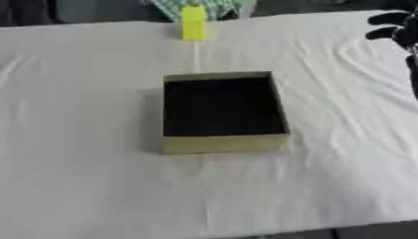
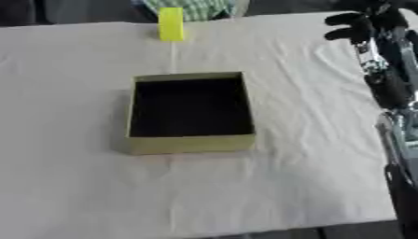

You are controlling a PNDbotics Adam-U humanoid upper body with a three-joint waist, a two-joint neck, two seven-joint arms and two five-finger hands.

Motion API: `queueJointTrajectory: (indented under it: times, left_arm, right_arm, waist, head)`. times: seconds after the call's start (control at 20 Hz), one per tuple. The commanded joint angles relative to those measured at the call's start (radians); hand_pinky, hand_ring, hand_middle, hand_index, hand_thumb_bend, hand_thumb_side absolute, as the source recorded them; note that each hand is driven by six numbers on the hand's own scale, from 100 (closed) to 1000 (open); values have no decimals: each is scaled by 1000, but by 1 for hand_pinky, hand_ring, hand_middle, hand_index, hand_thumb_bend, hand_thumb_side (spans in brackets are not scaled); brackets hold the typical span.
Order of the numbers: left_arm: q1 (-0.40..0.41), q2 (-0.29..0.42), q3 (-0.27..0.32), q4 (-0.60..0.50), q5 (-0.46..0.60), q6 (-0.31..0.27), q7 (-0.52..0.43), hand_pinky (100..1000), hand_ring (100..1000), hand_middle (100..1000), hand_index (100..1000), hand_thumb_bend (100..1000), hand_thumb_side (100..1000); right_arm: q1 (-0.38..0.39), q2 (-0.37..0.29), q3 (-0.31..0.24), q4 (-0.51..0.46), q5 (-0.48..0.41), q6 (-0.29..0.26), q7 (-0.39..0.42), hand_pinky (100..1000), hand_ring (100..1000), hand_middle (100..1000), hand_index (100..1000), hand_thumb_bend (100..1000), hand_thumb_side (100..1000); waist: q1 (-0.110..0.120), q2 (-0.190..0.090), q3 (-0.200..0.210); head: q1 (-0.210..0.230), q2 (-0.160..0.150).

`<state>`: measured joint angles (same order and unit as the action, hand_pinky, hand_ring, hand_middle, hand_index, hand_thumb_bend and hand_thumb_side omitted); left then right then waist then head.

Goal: Pick up objects on the table and place them in the box.

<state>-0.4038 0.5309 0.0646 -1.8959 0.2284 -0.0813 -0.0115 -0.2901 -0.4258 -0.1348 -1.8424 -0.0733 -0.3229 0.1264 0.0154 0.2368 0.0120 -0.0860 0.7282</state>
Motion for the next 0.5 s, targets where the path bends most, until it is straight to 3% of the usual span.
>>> queueJointTrajectory:
  times: [0.05, 0.25, 0.5]
  left_arm:
    - [-76, 110, -26, 11, -43, 3, -31, 888, 813, 841, 832, 256, 827]
    - [-207, 190, -67, 67, -136, 4, -70, 861, 803, 827, 841, 296, 784]
    - [-436, 236, -150, 262, -299, -7, -106, 845, 798, 818, 847, 325, 770]
  right_arm:
    - [-8, -11, 0, -10, -9, -1, 11, 668, 749, 762, 938, 100, 714]
    - [-7, -7, 11, -10, -12, -1, 23, 668, 749, 761, 938, 100, 719]
    - [-13, 0, 27, -10, -17, -1, 42, 667, 748, 760, 937, 100, 722]
  waist:
    - [2, -21, -5]
    - [6, -24, -21]
    - [12, -21, -55]
  head:
    - [4, -10]
    - [8, -16]
    - [15, -28]
